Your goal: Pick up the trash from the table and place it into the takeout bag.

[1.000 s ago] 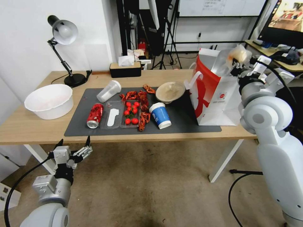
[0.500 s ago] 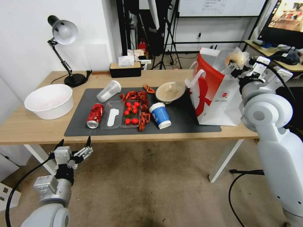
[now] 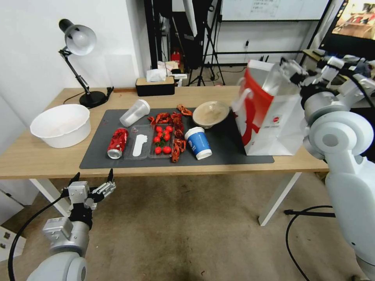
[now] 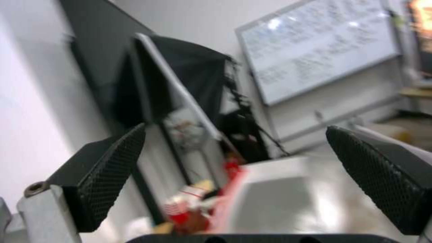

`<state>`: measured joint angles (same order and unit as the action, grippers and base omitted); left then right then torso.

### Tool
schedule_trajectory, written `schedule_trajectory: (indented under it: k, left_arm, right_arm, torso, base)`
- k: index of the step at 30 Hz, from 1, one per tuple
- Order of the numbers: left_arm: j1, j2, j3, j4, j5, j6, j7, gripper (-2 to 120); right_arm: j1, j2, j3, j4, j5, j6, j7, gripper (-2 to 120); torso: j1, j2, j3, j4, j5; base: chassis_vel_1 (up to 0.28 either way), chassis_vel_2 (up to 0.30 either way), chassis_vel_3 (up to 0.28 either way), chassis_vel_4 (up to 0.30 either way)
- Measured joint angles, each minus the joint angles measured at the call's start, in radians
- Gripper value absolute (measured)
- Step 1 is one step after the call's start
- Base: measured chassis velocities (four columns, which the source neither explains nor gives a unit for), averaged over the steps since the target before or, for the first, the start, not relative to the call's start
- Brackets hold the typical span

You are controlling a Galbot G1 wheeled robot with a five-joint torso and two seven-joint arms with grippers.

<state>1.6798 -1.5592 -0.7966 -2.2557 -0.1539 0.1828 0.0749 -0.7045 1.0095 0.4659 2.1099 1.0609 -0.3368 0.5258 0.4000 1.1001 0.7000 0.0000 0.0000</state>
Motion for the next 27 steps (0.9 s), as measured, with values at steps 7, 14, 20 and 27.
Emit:
schedule_trajectory:
  k: [7,14,20,27]
  left_arm:
    - [-0.002,0.003,-0.004,0.002,-0.003,-0.001,0.000,100]
    - [-0.005,0.007,-0.005,0.004,-0.007,-0.001,0.000,100]
    - [-0.007,0.010,-0.004,0.007,-0.009,-0.001,0.000,100]
    - [-0.007,0.018,-0.007,0.011,-0.017,-0.003,-0.001,100]
  right_arm:
    - [-0.104,-0.042,-0.006,0.107,-0.014,0.082,-0.185,100]
    - [-0.338,-0.096,-0.017,0.242,-0.184,0.134,-0.386,100]
    - [-0.524,-0.110,-0.047,0.302,-0.395,0.145,-0.392,100]
    - [-0.754,-0.058,-0.083,0.263,-0.666,0.271,-0.335,100]
  torso:
    - [0.000,0.000,0.000,0.0000,0.0001]
    - [0.000,0.000,0.000,-0.0003,0.0000]
    - [0.000,0.000,0.000,-0.0003,0.0001]
    - [0.000,0.000,0.000,-0.0001,0.0000]
  base:
    - [0.000,0.000,0.000,0.000]
    - [0.000,0.000,0.000,0.000]
    - [0.000,0.000,0.000,0.000]
    - [0.000,0.000,0.000,0.000]
